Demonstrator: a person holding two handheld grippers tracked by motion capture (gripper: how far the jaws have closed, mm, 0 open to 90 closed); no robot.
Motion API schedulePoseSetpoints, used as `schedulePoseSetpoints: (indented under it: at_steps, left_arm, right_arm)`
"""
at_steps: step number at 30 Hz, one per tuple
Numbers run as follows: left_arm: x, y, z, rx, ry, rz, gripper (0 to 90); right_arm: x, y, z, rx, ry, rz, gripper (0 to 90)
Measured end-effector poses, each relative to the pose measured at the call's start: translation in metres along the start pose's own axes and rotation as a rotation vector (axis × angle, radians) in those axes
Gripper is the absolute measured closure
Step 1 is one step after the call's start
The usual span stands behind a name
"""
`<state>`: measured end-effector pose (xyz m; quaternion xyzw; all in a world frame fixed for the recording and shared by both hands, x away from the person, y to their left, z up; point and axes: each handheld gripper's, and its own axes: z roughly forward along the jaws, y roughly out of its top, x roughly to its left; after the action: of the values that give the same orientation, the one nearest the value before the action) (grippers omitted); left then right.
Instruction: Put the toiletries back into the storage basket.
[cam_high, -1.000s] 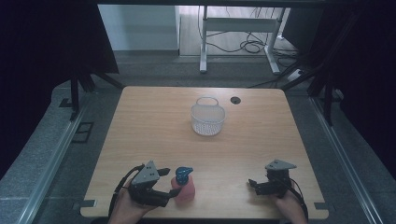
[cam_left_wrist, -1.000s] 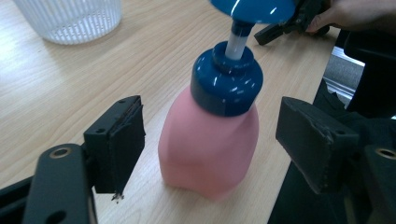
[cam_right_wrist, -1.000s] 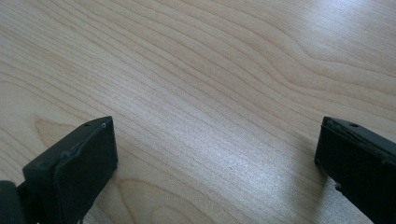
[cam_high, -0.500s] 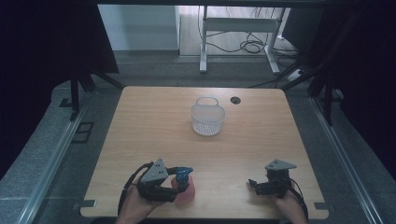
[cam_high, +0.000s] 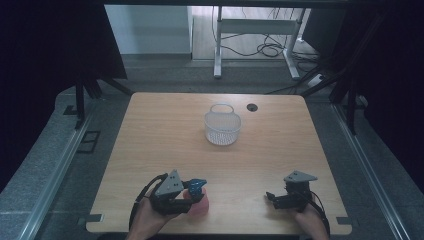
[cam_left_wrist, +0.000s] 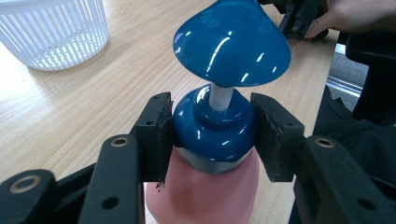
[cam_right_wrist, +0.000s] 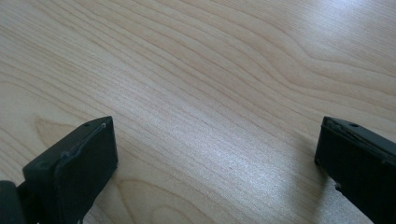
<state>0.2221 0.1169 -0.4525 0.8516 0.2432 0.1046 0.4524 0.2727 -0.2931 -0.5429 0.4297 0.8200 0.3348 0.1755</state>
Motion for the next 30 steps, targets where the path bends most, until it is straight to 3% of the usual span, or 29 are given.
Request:
schedulePoseSetpoints:
  at_steps: [13,30]
  left_arm:
    - [0.000,0.006,-0.003,0.012,0.025,0.002,53.0]
    - [0.010,0.033,-0.016,-0.002,0.054,-0.010,52.9]
  right_arm:
    - [0.000,0.000,0.000,0.000,0.000,0.000,0.0]
    - [0.000,0.000,0.000,-0.001,0.000,-0.002,0.0]
